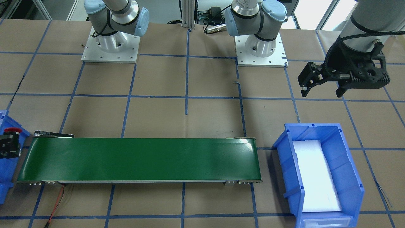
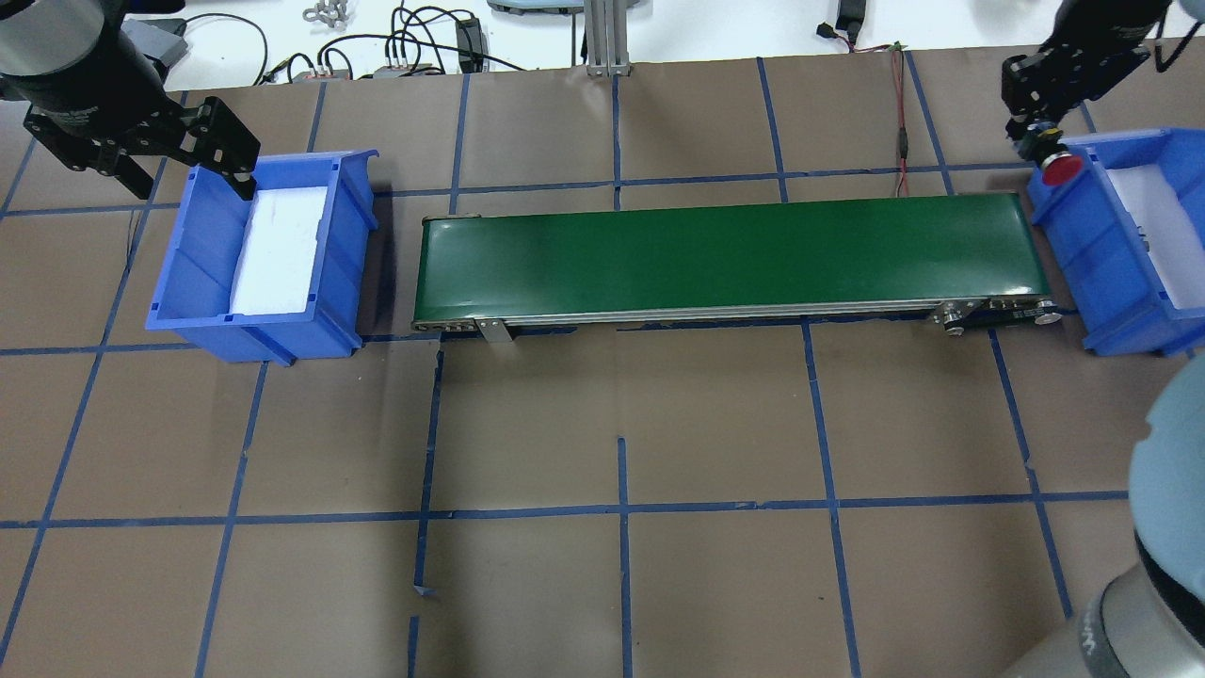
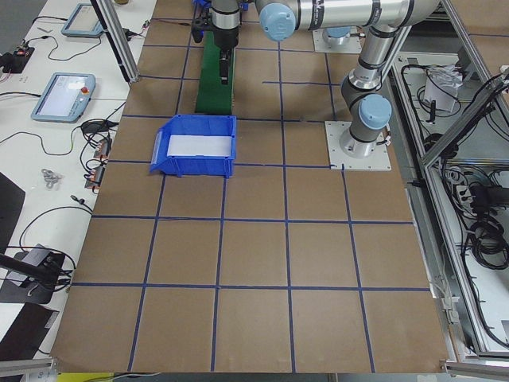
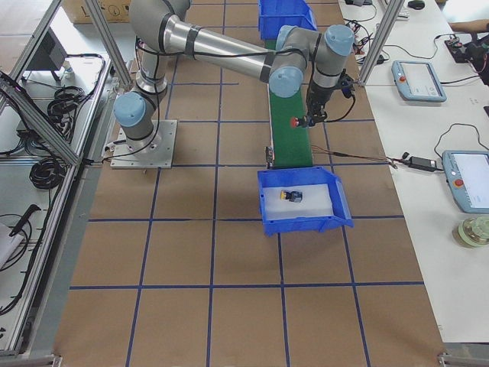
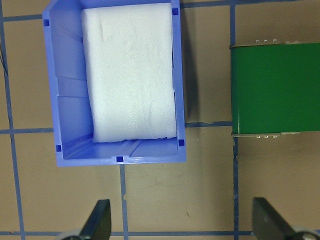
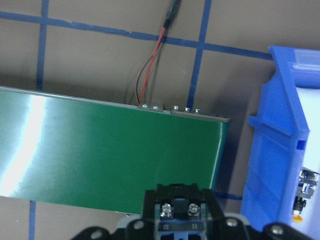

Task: Transport two buttons from left to right
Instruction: 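Carry the red button with the right gripper into the right bin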

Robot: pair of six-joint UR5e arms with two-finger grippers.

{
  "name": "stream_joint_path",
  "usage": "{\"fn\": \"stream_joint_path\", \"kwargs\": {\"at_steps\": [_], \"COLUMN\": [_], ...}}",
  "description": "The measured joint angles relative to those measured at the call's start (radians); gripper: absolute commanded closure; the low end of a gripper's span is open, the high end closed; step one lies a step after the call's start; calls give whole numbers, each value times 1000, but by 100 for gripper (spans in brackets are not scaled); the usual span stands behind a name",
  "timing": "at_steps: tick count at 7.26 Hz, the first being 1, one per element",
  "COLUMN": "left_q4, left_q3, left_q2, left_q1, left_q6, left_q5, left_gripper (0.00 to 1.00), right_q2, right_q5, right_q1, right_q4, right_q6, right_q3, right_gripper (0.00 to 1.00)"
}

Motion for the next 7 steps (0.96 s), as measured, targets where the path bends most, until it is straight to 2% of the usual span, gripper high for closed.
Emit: {"fn": "stream_joint_path", "kwargs": {"at_steps": [2, 4, 7], "left_q4": [-7, -7, -8], "left_q3": [1, 2, 2], "left_q2": [-1, -7, -9], "left_q1": [-6, -8, -7], "left_q6": [-16, -78, -102], "left_q5": [1, -4, -5], "left_gripper": [0, 0, 0], "right_q2": [4, 37, 167], "right_q5": [-11, -50, -94], "right_q1": [-107, -189, -215], "right_q4": [61, 73, 56], "right_q6": [-118, -188, -200], "right_q3": [-37, -92, -217], "right_gripper": [94, 94, 93]}}
